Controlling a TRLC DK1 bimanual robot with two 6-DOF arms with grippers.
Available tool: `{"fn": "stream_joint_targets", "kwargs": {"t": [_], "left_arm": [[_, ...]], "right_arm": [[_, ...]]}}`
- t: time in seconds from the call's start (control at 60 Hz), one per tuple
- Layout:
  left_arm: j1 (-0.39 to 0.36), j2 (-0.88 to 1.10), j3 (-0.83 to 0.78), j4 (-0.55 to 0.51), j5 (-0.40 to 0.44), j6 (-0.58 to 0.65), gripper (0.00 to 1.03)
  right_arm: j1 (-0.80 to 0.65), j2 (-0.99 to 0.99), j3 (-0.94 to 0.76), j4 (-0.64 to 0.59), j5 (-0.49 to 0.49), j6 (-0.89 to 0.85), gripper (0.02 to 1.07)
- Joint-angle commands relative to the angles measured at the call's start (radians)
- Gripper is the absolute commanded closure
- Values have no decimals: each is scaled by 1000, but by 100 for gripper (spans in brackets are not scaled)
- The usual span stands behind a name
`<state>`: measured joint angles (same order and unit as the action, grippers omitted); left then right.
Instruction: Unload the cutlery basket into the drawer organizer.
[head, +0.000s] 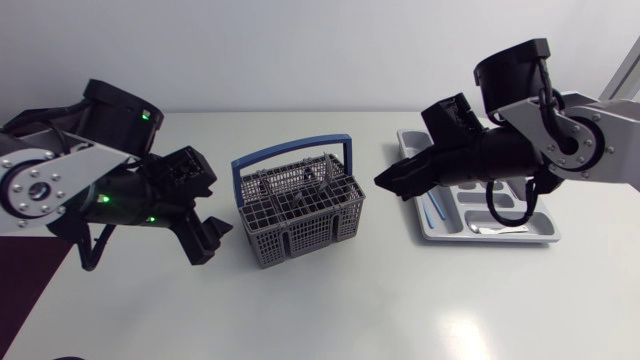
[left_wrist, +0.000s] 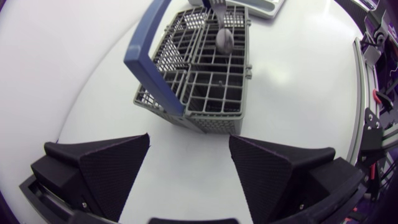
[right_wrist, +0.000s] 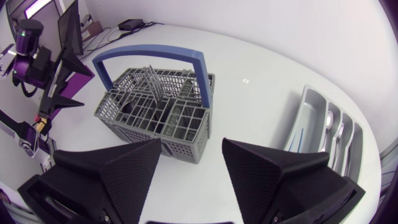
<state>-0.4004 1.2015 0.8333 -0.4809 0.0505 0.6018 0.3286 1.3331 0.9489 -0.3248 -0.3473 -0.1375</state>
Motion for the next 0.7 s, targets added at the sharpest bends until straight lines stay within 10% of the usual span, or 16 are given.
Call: {"fn": "stream_joint_targets", "kwargs": {"t": [0.0,0.683], "left_arm": [[-46,-45,67,-42,-15,-82,4],[-120,-14,66,-58,-64,-142,5]], "right_arm": [[18,-9,-25,-14,-9,9,35],[319,143,134,-7,33,457,22]]}}
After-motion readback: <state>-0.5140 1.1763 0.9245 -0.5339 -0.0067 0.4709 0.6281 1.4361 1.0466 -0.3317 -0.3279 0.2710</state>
